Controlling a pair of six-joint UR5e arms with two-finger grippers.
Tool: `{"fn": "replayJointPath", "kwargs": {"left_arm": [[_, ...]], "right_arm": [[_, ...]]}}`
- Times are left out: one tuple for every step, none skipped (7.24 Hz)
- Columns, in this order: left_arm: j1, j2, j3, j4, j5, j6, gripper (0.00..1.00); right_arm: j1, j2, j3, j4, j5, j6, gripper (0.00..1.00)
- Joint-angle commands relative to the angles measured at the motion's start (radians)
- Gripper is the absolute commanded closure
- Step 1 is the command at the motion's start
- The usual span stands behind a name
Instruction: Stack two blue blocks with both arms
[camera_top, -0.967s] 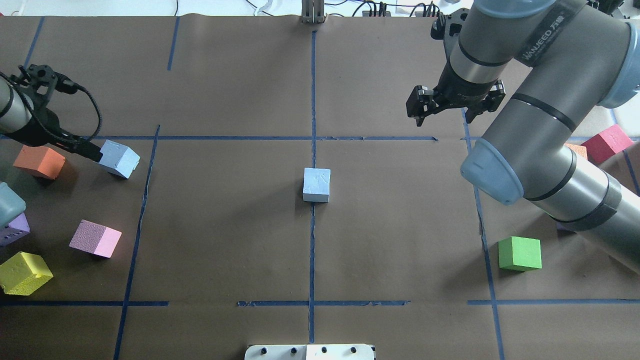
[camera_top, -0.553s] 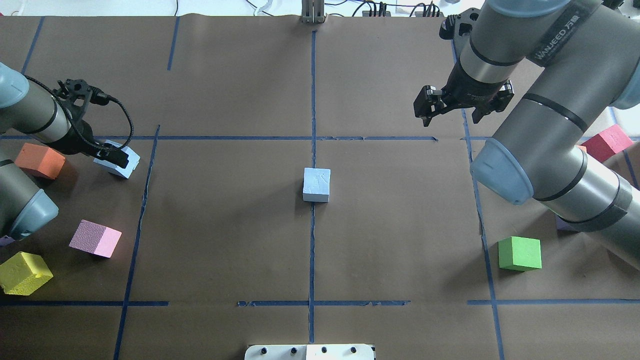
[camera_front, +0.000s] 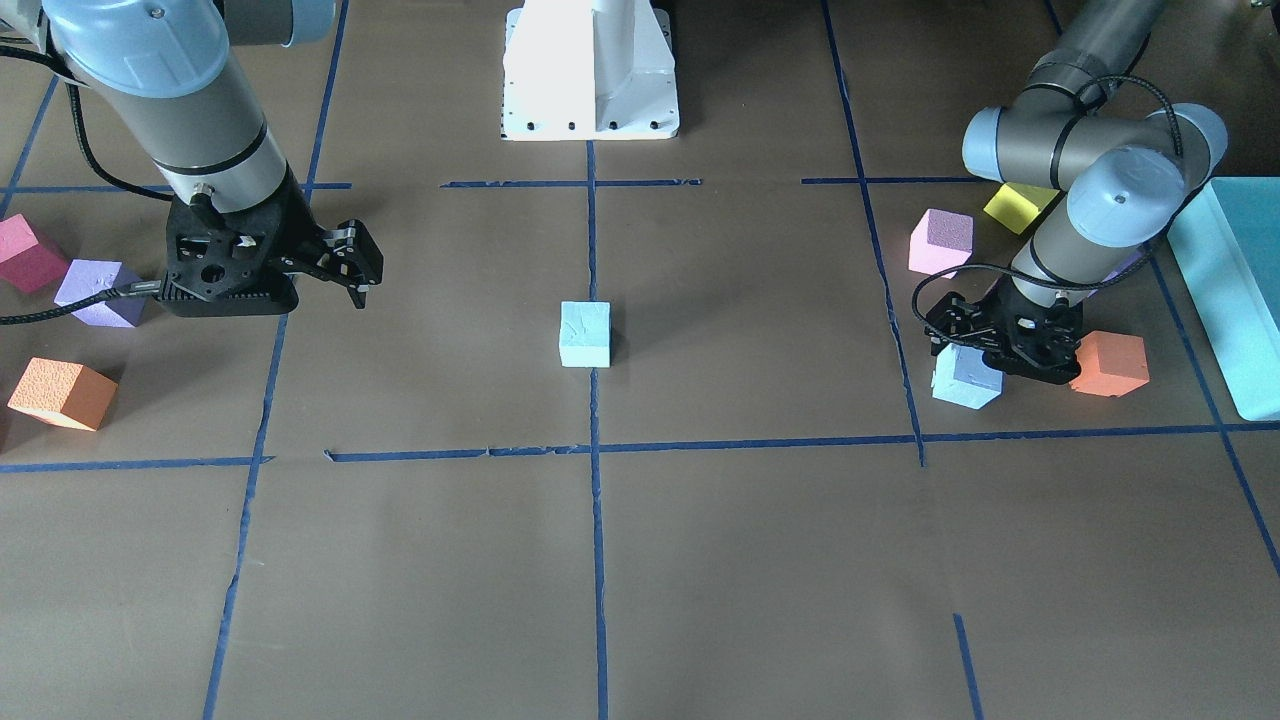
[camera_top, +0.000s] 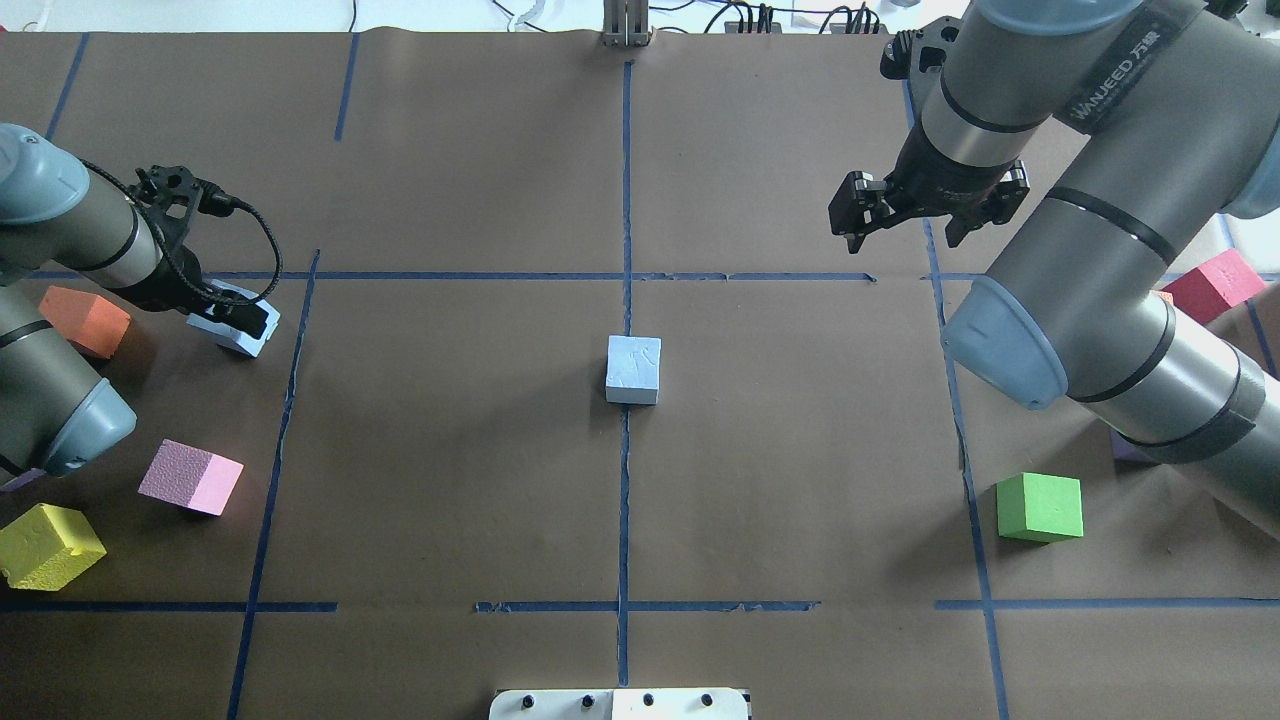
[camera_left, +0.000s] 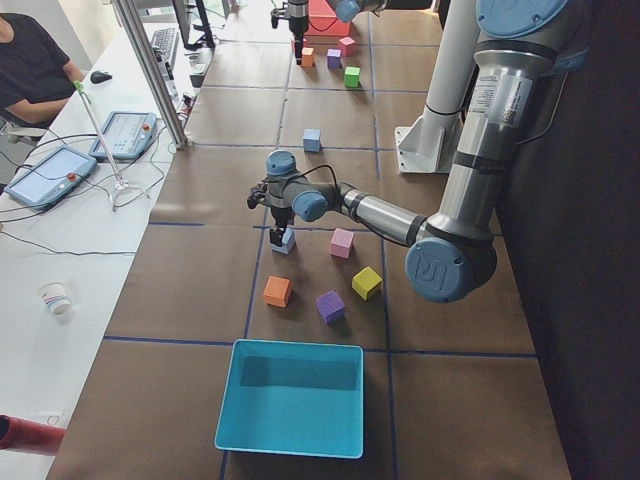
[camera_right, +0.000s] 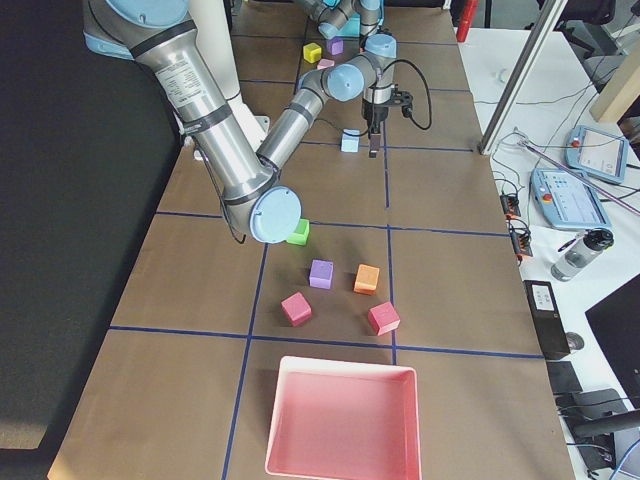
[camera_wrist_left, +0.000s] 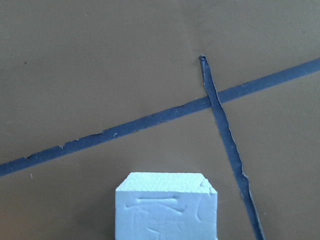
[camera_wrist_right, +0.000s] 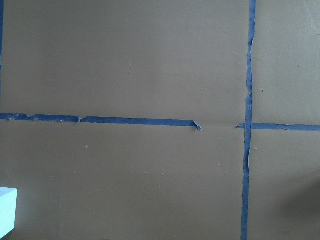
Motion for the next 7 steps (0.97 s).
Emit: {"fn": "replayJointPath", "kwargs": {"left_arm": [[0.001, -0.006, 0.025, -0.001, 0.000, -0.004, 0.00], [0.001, -0.014, 0.032, -0.001, 0.000, -0.005, 0.02], [0.001, -0.017, 0.026, 0.000, -0.001, -0.010, 0.40], [0.003, -0.017, 0.020, 0.000, -0.001, -0.042, 0.78], [0.001, -0.017, 0.017, 0.000, -0.008, -0.045, 0.93], [-0.002, -0.011, -0.004, 0.012, -0.011, -0.045, 0.99], [-0.006, -0.005, -0.050, 0.056, -0.015, -0.045, 1.00]], "right_arm": [[0.005, 0.000, 0.000, 0.000, 0.000, 0.000, 0.00], [0.007, 0.000, 0.000, 0.000, 0.001, 0.000, 0.00], [0.016, 0.001, 0.000, 0.000, 0.002, -0.001, 0.00], [0.018, 0.001, 0.000, -0.001, 0.002, -0.001, 0.00], [0.018, 0.001, 0.000, -0.002, 0.003, -0.001, 0.00], [0.034, 0.003, 0.002, -0.002, 0.020, -0.001, 0.00], [0.047, 0.003, 0.002, -0.002, 0.035, -0.001, 0.00]]}}
